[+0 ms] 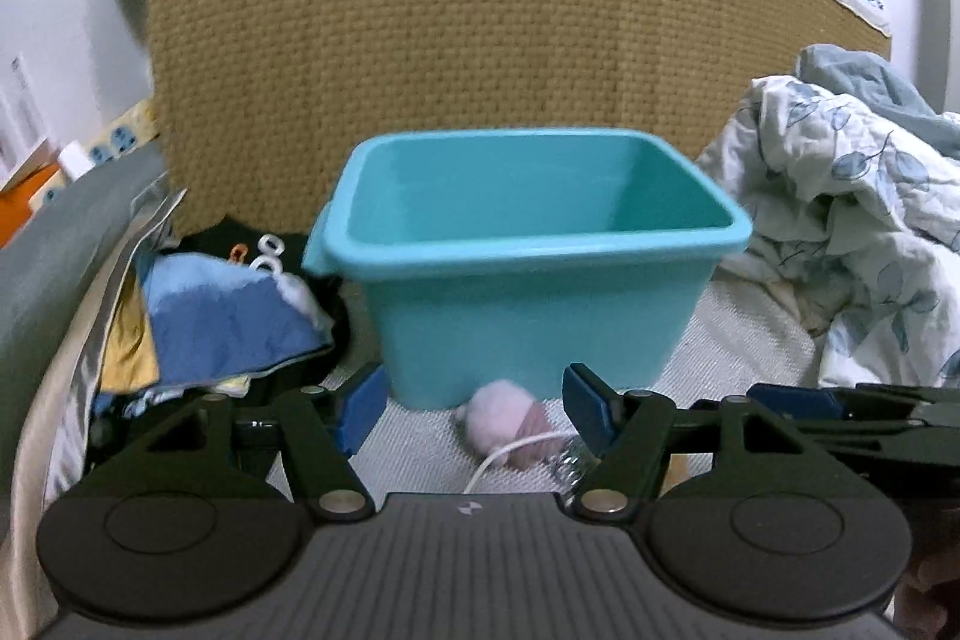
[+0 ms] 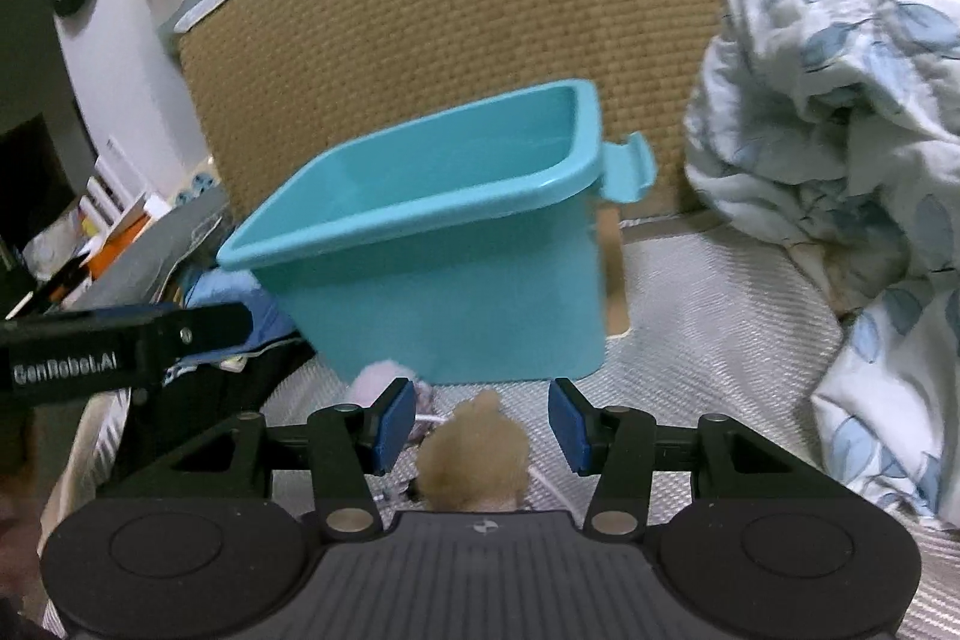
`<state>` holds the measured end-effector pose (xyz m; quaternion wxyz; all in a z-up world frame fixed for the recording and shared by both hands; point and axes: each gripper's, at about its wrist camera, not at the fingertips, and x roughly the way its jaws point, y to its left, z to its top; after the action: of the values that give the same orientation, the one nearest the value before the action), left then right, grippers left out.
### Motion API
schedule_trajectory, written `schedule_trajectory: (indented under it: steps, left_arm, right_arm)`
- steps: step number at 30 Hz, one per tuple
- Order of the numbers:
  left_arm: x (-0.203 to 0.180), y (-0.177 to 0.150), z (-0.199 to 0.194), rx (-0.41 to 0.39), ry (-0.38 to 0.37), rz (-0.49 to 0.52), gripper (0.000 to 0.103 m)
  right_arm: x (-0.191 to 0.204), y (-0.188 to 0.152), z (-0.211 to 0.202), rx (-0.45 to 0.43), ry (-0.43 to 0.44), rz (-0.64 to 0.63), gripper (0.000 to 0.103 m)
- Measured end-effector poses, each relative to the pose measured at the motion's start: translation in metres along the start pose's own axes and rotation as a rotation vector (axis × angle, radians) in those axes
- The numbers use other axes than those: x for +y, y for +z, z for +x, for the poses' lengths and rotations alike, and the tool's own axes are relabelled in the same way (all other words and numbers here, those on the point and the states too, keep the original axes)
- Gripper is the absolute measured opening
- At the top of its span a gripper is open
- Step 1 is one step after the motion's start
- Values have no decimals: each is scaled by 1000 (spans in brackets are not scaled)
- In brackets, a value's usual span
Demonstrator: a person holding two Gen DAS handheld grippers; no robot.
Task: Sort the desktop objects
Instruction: 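Move the right tool down toward the brown plush keychain toy, then close the right gripper on the brown plush toy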
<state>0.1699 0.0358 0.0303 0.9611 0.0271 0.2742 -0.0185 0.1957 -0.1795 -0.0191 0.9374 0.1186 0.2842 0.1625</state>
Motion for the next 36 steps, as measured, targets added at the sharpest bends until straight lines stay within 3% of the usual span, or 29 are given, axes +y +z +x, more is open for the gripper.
schedule_trajectory:
  steps: [9,11,17,24,36]
  left_arm:
    - [12,-39,1,-49,59,8,61]
    - [13,-48,3,-57,56,20,57]
    - [17,-71,11,-64,20,-5,56]
    - [23,-69,19,-86,-12,-128,56]
    - [18,-72,34,-82,-29,-124,56]
  right_arm:
    - [22,-16,19,41,-5,-113,53]
    - [24,-19,22,45,-9,-120,53]
    - [30,-30,36,60,-48,-163,53]
    - [36,-40,46,73,-100,-204,53]
    - [41,-50,65,89,-182,-264,53]
